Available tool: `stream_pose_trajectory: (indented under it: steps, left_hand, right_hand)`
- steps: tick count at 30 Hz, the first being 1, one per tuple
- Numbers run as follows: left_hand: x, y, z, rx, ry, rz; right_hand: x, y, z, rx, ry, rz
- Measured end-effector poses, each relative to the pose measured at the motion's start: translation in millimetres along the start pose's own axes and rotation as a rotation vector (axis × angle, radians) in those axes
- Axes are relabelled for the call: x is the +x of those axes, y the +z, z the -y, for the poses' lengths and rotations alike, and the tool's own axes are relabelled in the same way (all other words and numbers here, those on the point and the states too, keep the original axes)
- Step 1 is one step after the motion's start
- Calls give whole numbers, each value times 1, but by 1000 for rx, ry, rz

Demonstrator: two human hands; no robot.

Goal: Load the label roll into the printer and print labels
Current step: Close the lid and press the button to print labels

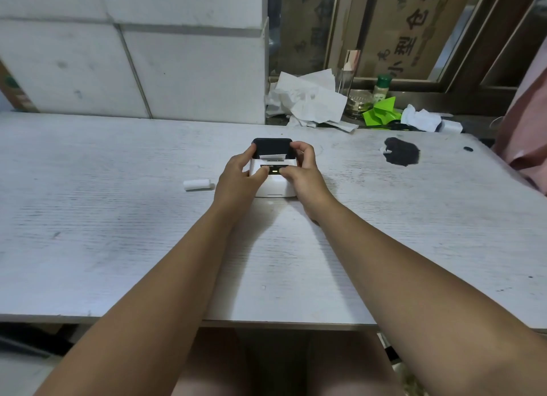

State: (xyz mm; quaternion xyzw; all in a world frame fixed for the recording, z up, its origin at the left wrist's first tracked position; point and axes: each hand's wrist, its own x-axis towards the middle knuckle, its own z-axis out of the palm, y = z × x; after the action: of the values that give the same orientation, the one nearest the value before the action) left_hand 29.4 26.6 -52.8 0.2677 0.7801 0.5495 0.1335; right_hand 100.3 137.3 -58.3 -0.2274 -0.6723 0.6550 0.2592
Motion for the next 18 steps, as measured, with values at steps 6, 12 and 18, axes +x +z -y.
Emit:
stream_pose_trajectory:
  steps: [6,12,18]
  left_hand:
    - [-1,3,0,13,-3,-1]
    - [0,2,1,-37,-12,13]
    - [-1,3,3,-2,10,4]
  right_hand:
    - [2,-1,-1,20,7,4]
    - [0,0,-1,11,1,5]
    - [0,-1,-2,-3,0,1]
